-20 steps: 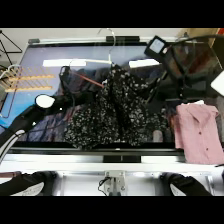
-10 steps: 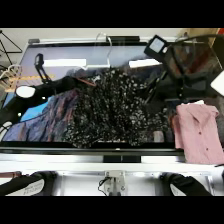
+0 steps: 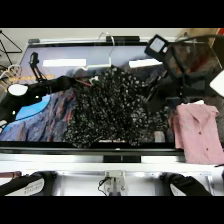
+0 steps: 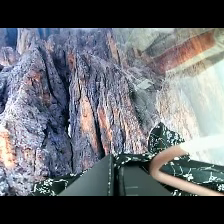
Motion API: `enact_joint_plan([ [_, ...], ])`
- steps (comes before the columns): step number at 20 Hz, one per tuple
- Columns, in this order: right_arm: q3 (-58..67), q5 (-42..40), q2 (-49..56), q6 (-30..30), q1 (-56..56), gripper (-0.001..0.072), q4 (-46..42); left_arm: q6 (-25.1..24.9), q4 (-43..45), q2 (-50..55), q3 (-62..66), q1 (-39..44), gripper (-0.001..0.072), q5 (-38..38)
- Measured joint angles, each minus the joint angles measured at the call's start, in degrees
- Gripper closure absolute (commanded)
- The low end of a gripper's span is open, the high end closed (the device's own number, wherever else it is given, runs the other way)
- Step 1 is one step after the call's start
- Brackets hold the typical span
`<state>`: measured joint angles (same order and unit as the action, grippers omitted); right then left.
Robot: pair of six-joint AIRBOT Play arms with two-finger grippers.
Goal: Fold the shirts.
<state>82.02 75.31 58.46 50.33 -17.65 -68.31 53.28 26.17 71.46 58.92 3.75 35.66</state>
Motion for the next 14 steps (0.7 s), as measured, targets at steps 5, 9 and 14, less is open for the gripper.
enact_joint_plan([
  [5,0.0,-4.3,0.0,0.0,0.0,0.0655,1.1,-1.0,0.5,-0.2,0.0,-0.8,0.0658,2.7],
  [9,0.0,-3.9,0.0,-0.5,0.0,0.0655,-0.3,-1.4,0.8,-0.3,0.3,-1.2,0.0657,4.2],
  [14,0.0,-0.9,0.0,-1.1,0.0,0.0655,-0.9,-1.5,0.9,-0.3,2.6,-2.2,0.0657,5.1],
])
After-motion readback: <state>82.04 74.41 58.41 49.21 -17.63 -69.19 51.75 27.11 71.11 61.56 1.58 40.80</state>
